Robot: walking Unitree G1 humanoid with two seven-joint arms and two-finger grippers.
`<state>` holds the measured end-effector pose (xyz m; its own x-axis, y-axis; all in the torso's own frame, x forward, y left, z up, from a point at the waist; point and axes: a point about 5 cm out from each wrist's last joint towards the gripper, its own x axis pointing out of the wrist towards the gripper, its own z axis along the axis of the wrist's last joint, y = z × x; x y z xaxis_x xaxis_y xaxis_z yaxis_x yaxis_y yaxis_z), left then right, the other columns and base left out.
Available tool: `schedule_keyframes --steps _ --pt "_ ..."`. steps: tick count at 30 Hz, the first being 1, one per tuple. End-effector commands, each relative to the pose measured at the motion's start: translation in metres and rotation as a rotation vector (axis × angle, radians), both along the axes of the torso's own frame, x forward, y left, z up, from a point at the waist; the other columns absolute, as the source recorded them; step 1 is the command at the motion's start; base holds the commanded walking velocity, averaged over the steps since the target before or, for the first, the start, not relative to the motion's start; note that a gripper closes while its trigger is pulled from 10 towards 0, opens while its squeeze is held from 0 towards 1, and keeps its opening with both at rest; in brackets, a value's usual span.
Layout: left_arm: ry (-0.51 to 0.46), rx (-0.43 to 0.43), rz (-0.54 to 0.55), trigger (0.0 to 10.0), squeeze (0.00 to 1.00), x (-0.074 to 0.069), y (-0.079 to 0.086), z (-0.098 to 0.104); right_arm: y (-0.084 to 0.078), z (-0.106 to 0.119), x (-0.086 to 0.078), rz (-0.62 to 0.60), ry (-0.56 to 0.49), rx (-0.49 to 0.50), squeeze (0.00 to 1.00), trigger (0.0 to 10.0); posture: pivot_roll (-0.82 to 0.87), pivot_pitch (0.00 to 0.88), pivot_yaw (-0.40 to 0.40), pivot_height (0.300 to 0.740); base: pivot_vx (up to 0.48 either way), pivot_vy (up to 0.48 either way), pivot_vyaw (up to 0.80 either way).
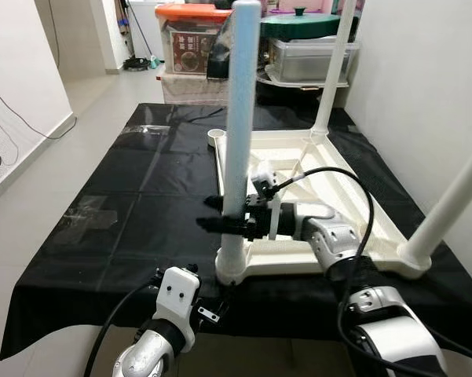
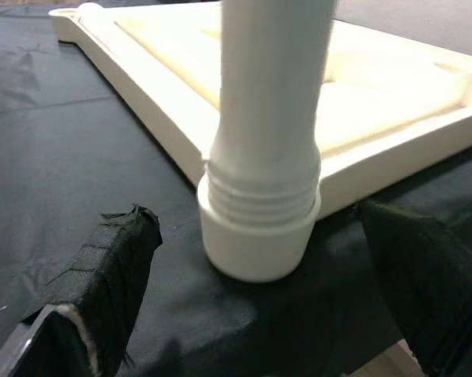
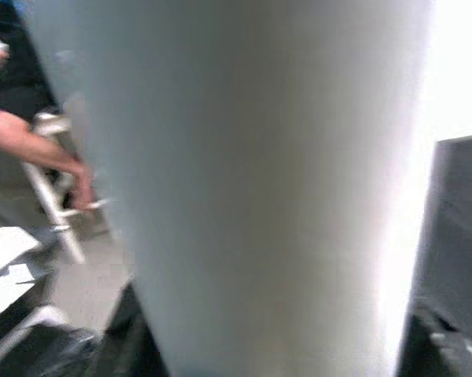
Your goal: Building children table
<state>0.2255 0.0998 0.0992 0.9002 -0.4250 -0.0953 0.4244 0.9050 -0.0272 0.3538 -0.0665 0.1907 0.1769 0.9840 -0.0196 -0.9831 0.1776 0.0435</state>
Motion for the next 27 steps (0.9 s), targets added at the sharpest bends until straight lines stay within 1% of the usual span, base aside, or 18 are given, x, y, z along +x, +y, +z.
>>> schedule_keyframes --steps 1,2,3,5,6,9,10,12,13,14,15,16,17,19,24,25,26,27 --pt "0.005 0.007 0.007 10.0 0.00 0.001 0.001 -0.003 0.005 -0.010 0.006 -0.142 0.011 -0.027 0.00 0.0 0.14 0.000 -0.053 0.740 0.000 0.000 0.00" --pt "0.006 0.006 0.007 10.0 0.00 0.001 0.001 -0.003 0.003 -0.012 0.010 -0.224 0.011 -0.026 0.00 0.0 0.14 0.000 -0.053 0.740 0.000 0.000 0.00" --pt "0.006 0.005 0.006 10.0 0.00 0.001 0.001 -0.003 -0.005 -0.015 0.018 -0.438 -0.011 -0.015 0.00 0.0 0.13 0.000 -0.050 0.740 0.000 0.000 0.00" --pt "0.006 0.005 0.005 10.0 0.00 0.001 0.001 -0.003 -0.007 -0.015 0.019 -0.473 -0.016 -0.012 0.00 0.0 0.13 0.000 -0.050 0.740 0.000 0.000 0.00" --pt "0.008 0.003 0.001 10.0 0.00 0.002 0.001 -0.003 -0.033 -0.029 0.028 -0.834 0.029 -0.082 0.00 0.0 0.11 0.000 -0.035 0.740 0.000 0.000 0.00" --pt "0.009 0.002 -0.001 10.0 0.00 0.003 0.001 -0.004 -0.045 -0.036 0.027 -0.982 0.046 -0.116 0.00 0.0 0.10 0.000 -0.032 0.740 0.000 0.000 0.00" --pt "0.010 0.001 -0.004 10.0 0.00 0.003 0.000 -0.004 -0.058 -0.041 0.024 -1.132 0.042 -0.145 0.00 0.0 0.10 0.000 -0.027 0.740 0.000 0.000 0.00" --pt "0.010 0.001 -0.004 10.0 0.00 0.003 0.000 -0.004 -0.058 -0.041 0.024 -1.132 0.042 -0.145 0.00 0.0 0.10 0.000 -0.027 0.740 0.000 0.000 0.00" --pt "0.009 0.002 -0.010 10.0 0.00 0.004 0.000 -0.004 -0.071 -0.044 0.014 -1.340 0.045 -0.138 0.00 0.0 0.10 0.000 -0.025 0.740 0.000 0.000 0.00" --pt "0.009 0.002 -0.010 10.0 0.00 0.004 0.000 -0.004 -0.071 -0.044 0.014 -1.340 0.045 -0.138 0.00 0.0 0.10 0.000 -0.025 0.740 0.000 0.000 0.00" --pt "0.009 0.003 -0.015 10.0 0.00 0.005 -0.001 -0.004 -0.082 -0.046 0.005 -1.485 0.047 -0.133 0.00 0.0 0.10 0.000 -0.025 0.740 0.000 0.000 0.00" --pt "0.009 0.003 -0.015 10.0 0.00 0.005 -0.001 -0.004 -0.082 -0.046 0.005 -1.485 0.047 -0.133 0.00 0.0 0.10 0.000 -0.025 0.740 0.000 0.000 0.00" --pt "0.009 0.003 -0.017 10.0 0.00 0.005 -0.001 -0.004 -0.088 -0.048 -0.003 -1.590 0.058 -0.121 0.00 0.0 0.10 0.000 -0.028 0.740 0.000 0.000 0.00" --pt "0.008 0.007 -0.018 10.0 0.00 0.005 -0.001 -0.004 -0.073 -0.049 -0.014 -1.691 0.083 -0.066 0.00 0.0 0.10 0.000 -0.028 0.740 0.000 0.000 0.00" --pt "0.008 0.008 -0.017 10.0 0.00 0.004 -0.001 -0.005 -0.051 -0.047 -0.015 -1.668 0.134 0.026 0.00 0.0 0.11 0.000 -0.034 0.740 0.000 0.000 0.00" --pt "0.008 0.008 -0.017 10.0 0.00 0.004 -0.001 -0.005 -0.044 -0.043 -0.012 -1.608 0.113 0.078 0.00 10.0 0.11 0.000 -0.037 0.740 0.000 0.000 0.00" --pt "0.009 0.008 -0.017 10.0 0.00 0.004 -0.001 -0.006 -0.037 -0.038 -0.009 -1.511 0.079 0.138 1.00 10.0 0.11 0.000 -0.035 0.740 0.000 0.000 0.00" --pt "0.009 0.008 -0.017 10.0 0.00 0.004 -0.001 -0.006 -0.037 -0.038 -0.009 -1.511 0.079 0.138 1.00 10.0 0.11 0.000 -0.035 0.740 0.000 0.000 0.00"
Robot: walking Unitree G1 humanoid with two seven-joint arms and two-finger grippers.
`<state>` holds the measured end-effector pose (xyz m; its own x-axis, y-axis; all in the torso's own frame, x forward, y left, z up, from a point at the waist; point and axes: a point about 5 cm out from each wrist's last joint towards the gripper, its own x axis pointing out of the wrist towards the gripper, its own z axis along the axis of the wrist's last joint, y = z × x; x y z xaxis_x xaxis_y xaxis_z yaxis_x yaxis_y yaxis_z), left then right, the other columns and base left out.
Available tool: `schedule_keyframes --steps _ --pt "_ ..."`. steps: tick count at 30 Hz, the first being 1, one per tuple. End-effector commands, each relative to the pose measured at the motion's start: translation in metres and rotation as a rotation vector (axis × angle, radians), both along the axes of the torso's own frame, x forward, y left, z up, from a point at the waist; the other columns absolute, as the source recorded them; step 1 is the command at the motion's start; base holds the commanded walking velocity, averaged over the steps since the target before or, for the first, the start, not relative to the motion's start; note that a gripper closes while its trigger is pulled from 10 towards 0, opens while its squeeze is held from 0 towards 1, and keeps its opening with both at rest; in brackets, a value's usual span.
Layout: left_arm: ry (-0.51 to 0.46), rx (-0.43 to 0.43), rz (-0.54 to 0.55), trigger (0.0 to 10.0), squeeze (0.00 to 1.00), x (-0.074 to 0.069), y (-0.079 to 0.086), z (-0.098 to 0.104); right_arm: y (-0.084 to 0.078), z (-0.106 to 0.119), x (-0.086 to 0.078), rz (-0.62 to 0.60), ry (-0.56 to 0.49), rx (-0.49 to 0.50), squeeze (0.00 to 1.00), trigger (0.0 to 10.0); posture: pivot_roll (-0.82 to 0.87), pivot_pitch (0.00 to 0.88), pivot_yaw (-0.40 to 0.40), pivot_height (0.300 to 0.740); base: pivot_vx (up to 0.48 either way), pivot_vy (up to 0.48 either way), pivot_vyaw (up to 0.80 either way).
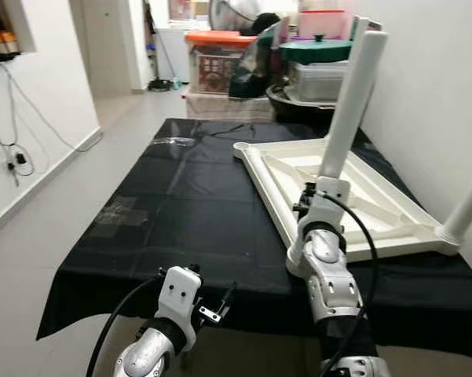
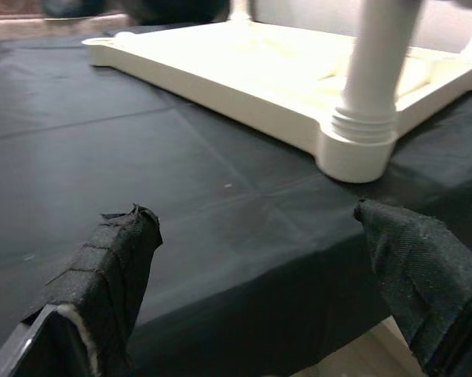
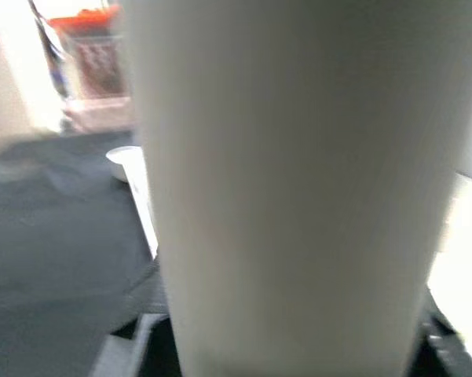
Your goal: Building children table
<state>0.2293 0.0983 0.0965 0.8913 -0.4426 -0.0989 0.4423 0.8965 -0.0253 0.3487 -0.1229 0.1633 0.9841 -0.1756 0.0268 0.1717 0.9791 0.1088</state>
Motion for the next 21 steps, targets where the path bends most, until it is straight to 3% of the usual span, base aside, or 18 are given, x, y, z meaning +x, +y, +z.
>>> schedule_keyframes --steps 1,3,4,8,9,10,11,15,18,21 --pt "0.008 0.005 0.001 10.0 0.00 -0.001 0.001 -0.004 0.024 -0.005 0.000 0.197 -0.048 0.097 1.00 10.0 0.10 0.000 -0.034 0.740 0.000 0.000 0.00" --pt "0.009 0.004 -0.001 10.0 0.00 -0.001 0.001 -0.004 0.022 -0.002 0.002 0.238 -0.075 0.068 1.00 10.0 0.10 0.000 -0.036 0.740 0.000 0.000 0.00" --pt "0.012 0.006 -0.004 10.0 0.00 0.000 0.000 -0.004 0.019 -0.001 0.007 0.322 -0.091 0.065 0.00 10.0 0.10 0.000 -0.036 0.740 0.000 0.000 0.00" --pt "0.012 0.013 -0.013 10.0 0.00 0.002 0.000 -0.005 0.007 0.008 0.016 0.632 -0.108 0.021 0.00 10.0 0.10 0.000 -0.036 0.740 0.000 0.000 0.00" --pt "0.012 0.013 -0.013 10.0 0.00 0.002 0.000 -0.005 0.007 0.008 0.016 0.632 -0.108 0.021 0.00 10.0 0.10 0.000 -0.036 0.740 0.000 0.000 0.00" --pt "0.012 0.015 -0.013 10.0 0.00 0.002 0.000 -0.006 0.005 0.010 0.016 0.857 -0.057 0.008 0.00 10.0 0.10 0.000 -0.037 0.740 0.000 0.000 0.00" --pt "0.012 0.015 -0.013 10.0 0.00 0.002 0.000 -0.006 0.004 0.011 0.014 0.954 -0.029 0.002 0.00 10.0 0.10 0.000 -0.037 0.740 0.000 0.000 0.00" --pt "0.013 0.016 -0.015 10.0 0.00 0.003 0.000 -0.007 0.005 0.012 0.012 1.097 0.013 -0.036 0.00 10.0 0.10 0.000 -0.039 0.740 0.000 0.000 0.00" --pt "0.013 0.018 -0.018 10.0 0.00 0.004 -0.001 -0.008 0.011 0.015 0.003 1.402 0.061 -0.088 0.00 10.0 0.11 0.000 -0.048 0.740 0.000 0.000 0.00" --pt "0.013 0.018 -0.019 10.0 0.00 0.004 -0.002 -0.008 0.011 0.015 0.003 1.452 0.063 -0.090 0.00 10.0 0.11 0.000 -0.048 0.740 0.000 0.000 0.00"
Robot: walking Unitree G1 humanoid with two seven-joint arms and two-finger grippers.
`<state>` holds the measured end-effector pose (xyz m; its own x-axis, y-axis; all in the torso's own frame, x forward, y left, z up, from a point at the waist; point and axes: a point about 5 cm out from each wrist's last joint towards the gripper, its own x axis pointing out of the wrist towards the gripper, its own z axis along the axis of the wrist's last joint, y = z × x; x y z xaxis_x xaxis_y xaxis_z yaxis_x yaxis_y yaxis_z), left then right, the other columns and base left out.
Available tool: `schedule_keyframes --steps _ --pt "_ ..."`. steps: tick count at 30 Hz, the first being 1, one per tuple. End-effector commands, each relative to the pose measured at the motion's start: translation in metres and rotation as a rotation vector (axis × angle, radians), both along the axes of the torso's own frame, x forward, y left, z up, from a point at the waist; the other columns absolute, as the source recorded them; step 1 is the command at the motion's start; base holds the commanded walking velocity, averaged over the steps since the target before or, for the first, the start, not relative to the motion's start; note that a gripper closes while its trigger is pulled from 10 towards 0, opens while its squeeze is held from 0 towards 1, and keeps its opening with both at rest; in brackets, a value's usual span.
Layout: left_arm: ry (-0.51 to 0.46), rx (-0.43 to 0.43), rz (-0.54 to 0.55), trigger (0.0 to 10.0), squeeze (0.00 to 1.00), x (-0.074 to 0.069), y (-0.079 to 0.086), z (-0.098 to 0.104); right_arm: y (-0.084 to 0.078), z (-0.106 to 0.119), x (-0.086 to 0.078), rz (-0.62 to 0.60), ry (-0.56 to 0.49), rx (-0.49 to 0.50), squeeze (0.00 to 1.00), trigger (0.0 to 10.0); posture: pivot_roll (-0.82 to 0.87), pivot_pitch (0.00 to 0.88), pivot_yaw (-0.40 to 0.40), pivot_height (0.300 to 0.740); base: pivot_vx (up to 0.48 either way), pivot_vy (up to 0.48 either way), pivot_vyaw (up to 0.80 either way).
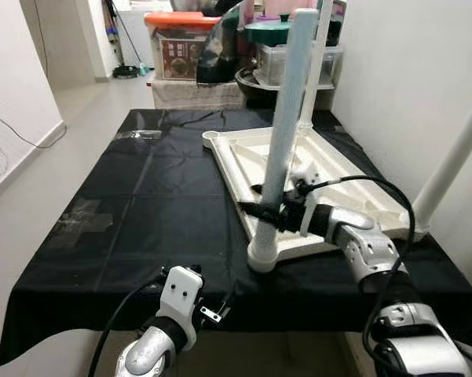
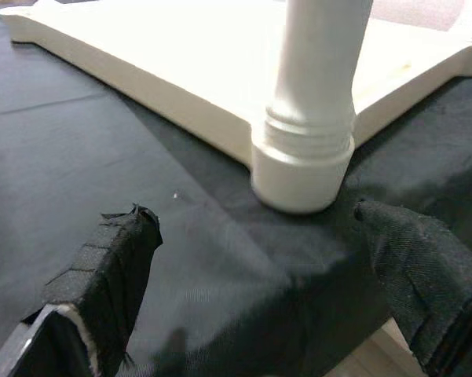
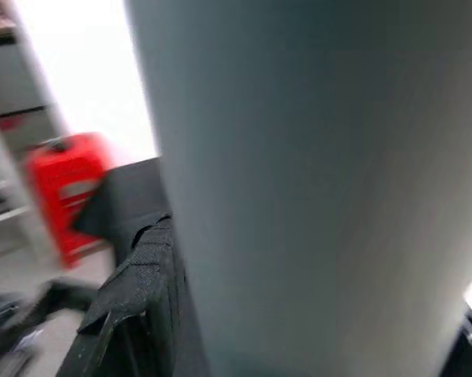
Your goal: Building children table
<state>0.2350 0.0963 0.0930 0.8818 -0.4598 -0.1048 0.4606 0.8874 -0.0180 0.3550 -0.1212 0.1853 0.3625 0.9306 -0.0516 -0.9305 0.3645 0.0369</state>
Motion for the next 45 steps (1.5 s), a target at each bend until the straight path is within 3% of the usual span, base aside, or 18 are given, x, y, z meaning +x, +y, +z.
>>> schedule_keyframes --steps 1,5,6,7,8,14,18,20,22,28,31,33,34,37,38,40,41,45 --pt "0.011 0.009 0.001 10.0 0.00 -0.001 0.000 -0.004 0.010 -0.007 -0.003 0.075 0.035 -0.002 0.00 10.0 0.11 0.000 -0.048 0.740 0.000 0.000 0.00" --pt "0.008 0.011 0.010 10.0 0.00 -0.001 0.002 -0.004 0.032 -0.004 -0.004 0.243 0.020 -0.040 0.00 10.0 0.13 0.000 -0.058 0.740 0.000 0.000 0.00" --pt "0.007 0.011 0.015 10.0 0.00 -0.001 0.002 -0.004 0.045 -0.003 -0.005 0.292 0.011 -0.038 0.00 5.4 0.14 0.000 -0.062 0.740 0.000 0.000 0.00" --pt "0.006 0.011 0.018 10.0 0.00 -0.002 0.003 -0.003 0.052 -0.003 -0.006 0.316 0.006 -0.032 0.00 5.4 0.14 0.000 -0.061 0.740 0.000 0.000 0.00" --pt "0.006 0.011 0.021 10.0 0.00 -0.002 0.003 -0.003 0.057 -0.002 -0.005 0.297 0.005 -0.019 0.00 0.0 0.14 0.000 -0.060 0.740 0.000 0.000 0.00" --pt "0.005 0.009 0.025 10.0 0.00 -0.001 0.003 -0.003 0.054 -0.007 0.002 0.096 -0.024 0.031 0.00 0.0 0.13 0.000 -0.057 0.740 0.000 0.000 0.00" --pt "0.006 0.005 0.022 10.0 0.00 0.000 0.003 -0.003 0.025 -0.016 0.026 -0.505 -0.007 0.017 0.00 0.0 0.12 0.000 -0.046 0.740 0.000 0.000 0.00" --pt "0.006 0.005 0.021 10.0 0.00 0.000 0.003 -0.003 0.019 -0.018 0.029 -0.594 0.010 0.013 0.00 0.0 0.12 0.000 -0.046 0.740 0.000 0.000 0.00" --pt "0.008 0.003 0.016 10.0 0.00 0.001 0.003 -0.003 -0.011 -0.022 0.034 -0.992 0.033 -0.006 0.00 0.0 0.11 0.000 -0.037 0.740 0.000 0.000 0.00" --pt "0.009 0.004 0.009 10.0 0.00 0.001 0.002 -0.003 -0.041 -0.025 0.010 -1.509 -0.012 -0.005 0.00 0.0 0.11 0.000 -0.036 0.740 0.000 0.000 0.00" --pt "0.008 0.004 0.009 10.0 0.00 0.001 0.002 -0.002 -0.036 -0.027 0.003 -1.570 0.007 0.016 0.00 0.0 0.11 0.000 -0.036 0.740 0.000 0.000 0.00" --pt "0.007 0.004 0.012 10.0 0.00 0.001 0.002 -0.002 -0.011 -0.029 0.005 -1.464 0.048 0.086 0.00 0.0 0.11 0.000 -0.039 0.740 0.000 0.000 0.00" --pt "0.007 0.004 0.013 10.0 0.00 0.001 0.003 -0.002 0.000 -0.026 0.007 -1.384 0.039 0.136 0.00 10.0 0.11 0.000 -0.039 0.740 0.000 0.000 0.00" --pt "0.007 0.004 0.014 10.0 0.00 0.001 0.003 -0.002 0.007 -0.023 0.009 -1.337 0.028 0.168 0.00 10.0 0.11 0.000 -0.039 0.740 0.000 0.000 0.00" --pt "0.007 0.004 0.015 10.0 0.00 0.001 0.003 -0.002 0.011 -0.018 0.012 -1.269 -0.010 0.200 1.00 10.0 0.11 0.000 -0.042 0.740 0.000 0.000 0.00" --pt "0.007 0.003 0.015 10.0 0.00 0.001 0.003 -0.002 0.013 -0.015 0.013 -1.228 -0.037 0.217 1.00 10.0 0.11 0.000 -0.042 0.740 0.000 0.000 0.00" --pt "0.007 0.003 0.016 10.0 0.00 0.001 0.003 -0.002 0.011 -0.012 0.018 -1.167 -0.031 0.255 0.00 10.0 0.11 0.000 -0.042 0.740 0.000 0.000 0.00" --pt "0.005 0.003 0.018 10.0 0.00 0.002 0.003 -0.002 0.006 -0.004 0.026 -0.897 0.006 0.313 0.00 10.0 0.11 0.000 -0.043 0.740 0.000 0.000 0.00"
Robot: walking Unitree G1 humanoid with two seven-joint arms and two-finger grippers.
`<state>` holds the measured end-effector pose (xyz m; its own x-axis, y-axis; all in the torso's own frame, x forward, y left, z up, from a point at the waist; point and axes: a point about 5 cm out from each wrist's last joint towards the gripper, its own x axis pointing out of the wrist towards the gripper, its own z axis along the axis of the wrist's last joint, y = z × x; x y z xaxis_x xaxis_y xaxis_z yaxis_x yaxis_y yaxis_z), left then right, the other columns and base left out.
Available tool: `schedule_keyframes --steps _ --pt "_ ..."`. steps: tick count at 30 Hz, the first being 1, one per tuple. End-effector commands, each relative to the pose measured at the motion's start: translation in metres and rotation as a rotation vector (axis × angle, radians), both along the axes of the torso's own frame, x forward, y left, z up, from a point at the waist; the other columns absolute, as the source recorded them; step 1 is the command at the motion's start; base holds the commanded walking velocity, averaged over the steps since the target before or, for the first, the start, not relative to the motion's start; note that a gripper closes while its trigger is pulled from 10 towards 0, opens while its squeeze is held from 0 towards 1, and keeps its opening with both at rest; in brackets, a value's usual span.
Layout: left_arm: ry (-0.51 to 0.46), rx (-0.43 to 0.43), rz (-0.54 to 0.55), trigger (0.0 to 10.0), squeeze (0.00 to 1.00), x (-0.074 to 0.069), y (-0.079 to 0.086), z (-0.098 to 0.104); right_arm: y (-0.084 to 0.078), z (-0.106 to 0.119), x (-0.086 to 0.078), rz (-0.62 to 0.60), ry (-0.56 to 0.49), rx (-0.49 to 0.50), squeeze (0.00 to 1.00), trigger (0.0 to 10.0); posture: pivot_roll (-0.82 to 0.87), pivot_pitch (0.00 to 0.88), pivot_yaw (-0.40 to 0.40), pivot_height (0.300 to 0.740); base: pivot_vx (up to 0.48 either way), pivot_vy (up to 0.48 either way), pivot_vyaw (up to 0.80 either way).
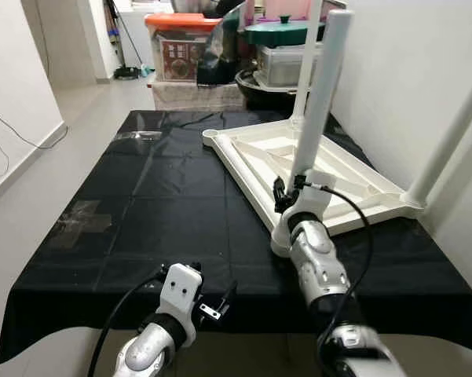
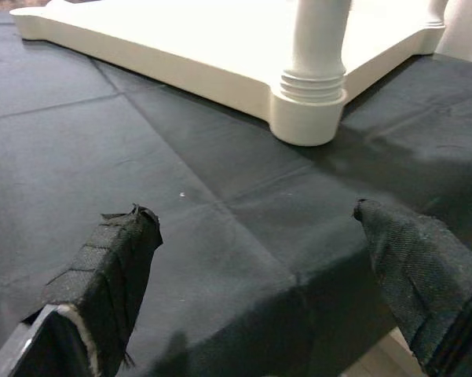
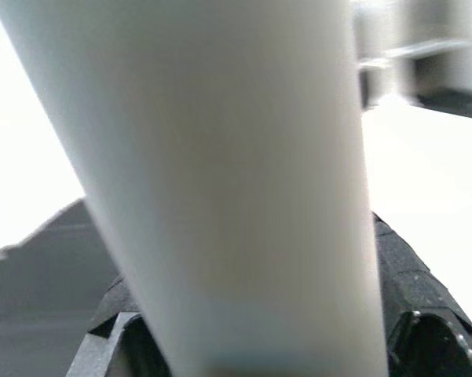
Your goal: Building children table
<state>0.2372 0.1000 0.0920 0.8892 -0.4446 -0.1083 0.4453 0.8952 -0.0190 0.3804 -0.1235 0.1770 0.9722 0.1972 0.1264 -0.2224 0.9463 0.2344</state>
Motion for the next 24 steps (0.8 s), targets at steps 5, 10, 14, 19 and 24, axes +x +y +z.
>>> schedule_keyframes --steps 5,10,14,19,24 --pt "0.001 0.005 -0.004 10.0 0.00 0.001 0.000 -0.002 0.002 0.009 -0.012 0.700 -0.023 -0.072 0.00 10.0 0.11 0.000 -0.040 0.740 0.000 0.000 0.00" --pt "0.000 0.007 -0.005 10.0 0.00 0.001 0.000 -0.002 0.005 0.012 -0.024 0.968 -0.042 -0.139 0.00 10.0 0.12 0.000 -0.046 0.740 0.000 0.000 0.00" --pt "-0.002 0.013 -0.001 10.0 0.00 0.000 0.000 -0.003 0.026 0.011 -0.030 1.190 -0.038 -0.209 0.00 10.0 0.13 0.000 -0.052 0.740 0.000 0.000 0.00" --pt "0.001 0.015 -0.003 10.0 0.00 -0.002 0.000 -0.004 0.049 -0.002 -0.030 1.198 -0.010 -0.305 0.00 0.0 0.14 0.000 -0.051 0.740 0.000 0.000 0.00" --pt "0.005 0.015 -0.005 10.0 0.00 -0.003 0.000 -0.005 0.051 -0.006 -0.011 0.826 0.008 -0.305 0.00 0.0 0.13 0.000 -0.050 0.740 0.000 0.000 0.00"
